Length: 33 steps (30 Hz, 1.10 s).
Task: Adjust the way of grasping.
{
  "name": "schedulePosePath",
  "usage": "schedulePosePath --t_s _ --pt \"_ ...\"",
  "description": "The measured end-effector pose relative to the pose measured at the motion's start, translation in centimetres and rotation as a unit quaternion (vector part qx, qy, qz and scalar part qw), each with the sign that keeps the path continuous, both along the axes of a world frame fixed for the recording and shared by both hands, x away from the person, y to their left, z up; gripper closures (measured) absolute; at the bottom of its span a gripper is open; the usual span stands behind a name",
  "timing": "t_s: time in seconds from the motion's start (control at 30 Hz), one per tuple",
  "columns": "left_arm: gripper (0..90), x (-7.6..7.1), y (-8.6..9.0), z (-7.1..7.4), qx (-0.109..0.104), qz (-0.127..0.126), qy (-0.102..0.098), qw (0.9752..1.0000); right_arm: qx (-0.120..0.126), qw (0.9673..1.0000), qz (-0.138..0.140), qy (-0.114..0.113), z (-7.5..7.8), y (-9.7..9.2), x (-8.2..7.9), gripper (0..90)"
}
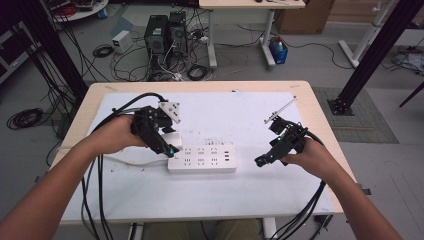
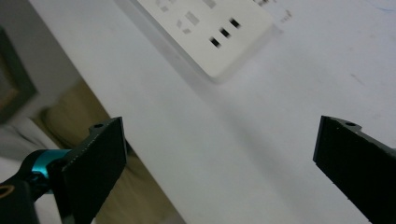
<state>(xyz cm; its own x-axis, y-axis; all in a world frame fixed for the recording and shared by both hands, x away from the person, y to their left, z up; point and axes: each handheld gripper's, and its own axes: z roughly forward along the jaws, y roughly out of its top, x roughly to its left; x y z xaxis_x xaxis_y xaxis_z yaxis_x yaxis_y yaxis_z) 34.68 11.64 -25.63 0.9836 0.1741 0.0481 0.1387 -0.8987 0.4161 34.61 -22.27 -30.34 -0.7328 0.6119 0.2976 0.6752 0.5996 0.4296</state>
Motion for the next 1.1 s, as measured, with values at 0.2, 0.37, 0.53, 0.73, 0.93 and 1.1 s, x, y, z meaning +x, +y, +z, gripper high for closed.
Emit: schedulePosePath --t_s 0.2,0.37,0.53,0.73,0.93,1.1 --pt "42.6 -0.4 -2.0 -0.6 0.006 -0.026 -0.018 0.9995 0.080 0.9961 -0.014 0.034 -0.2 0.7 -0.2 2.2" --pt "42.6 -0.5 -3.2 -0.9 -0.004 -0.032 -0.022 0.9992 0.158 0.9839 -0.038 0.074 -0.8 0.9 0.2 2.2" --pt "42.6 -0.4 -4.1 -1.2 -0.015 -0.037 -0.022 0.9989 0.227 0.9652 -0.058 0.116 -1.4 1.4 0.5 2.2" --pt "42.6 -0.4 -5.0 -1.5 -0.030 -0.039 -0.020 0.9986 0.268 0.9508 -0.078 0.134 -1.8 2.0 0.8 2.1" --pt "42.6 -0.4 -5.9 -1.7 -0.032 -0.044 -0.024 0.9982 0.289 0.9404 -0.092 0.154 -2.2 2.9 1.2 2.2" --pt "42.6 -0.4 -6.6 -1.8 -0.034 -0.046 -0.027 0.9980 0.292 0.9379 -0.089 0.164 -2.4 4.1 1.3 2.2"
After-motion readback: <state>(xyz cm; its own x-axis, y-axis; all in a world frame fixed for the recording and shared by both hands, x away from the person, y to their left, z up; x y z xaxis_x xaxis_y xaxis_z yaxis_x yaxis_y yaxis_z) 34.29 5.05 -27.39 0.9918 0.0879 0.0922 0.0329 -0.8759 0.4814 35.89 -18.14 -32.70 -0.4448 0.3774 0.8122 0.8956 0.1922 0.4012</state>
